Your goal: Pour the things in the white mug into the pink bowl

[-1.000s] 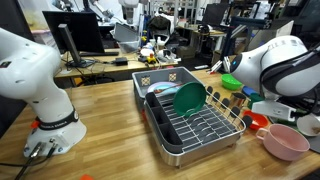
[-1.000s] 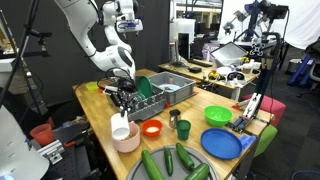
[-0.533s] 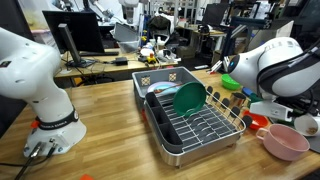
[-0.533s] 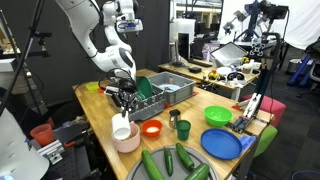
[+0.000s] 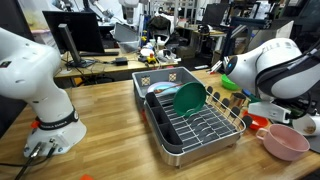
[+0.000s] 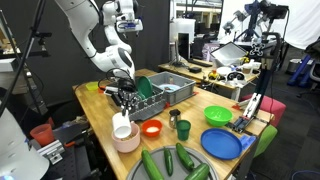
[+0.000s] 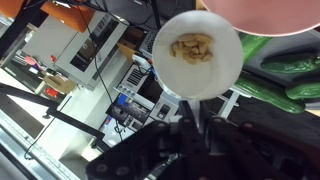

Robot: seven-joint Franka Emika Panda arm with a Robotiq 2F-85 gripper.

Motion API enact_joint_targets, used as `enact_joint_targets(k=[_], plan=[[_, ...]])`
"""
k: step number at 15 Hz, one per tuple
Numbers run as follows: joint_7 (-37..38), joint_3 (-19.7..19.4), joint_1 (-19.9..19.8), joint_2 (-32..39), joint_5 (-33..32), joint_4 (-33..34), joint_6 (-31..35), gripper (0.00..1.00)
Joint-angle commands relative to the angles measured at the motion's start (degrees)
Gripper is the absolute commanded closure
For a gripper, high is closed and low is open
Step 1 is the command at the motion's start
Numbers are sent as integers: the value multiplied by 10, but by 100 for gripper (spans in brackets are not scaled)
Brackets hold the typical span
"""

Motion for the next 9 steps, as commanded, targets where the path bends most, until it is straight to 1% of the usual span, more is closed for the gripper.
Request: enact_joint_targets(k=[1, 5, 9], plan=[[42, -13, 28, 26, -34, 20, -48, 98], [70, -12, 48, 56, -88, 28, -77, 98], [83, -6, 66, 80, -122, 36, -100, 98]])
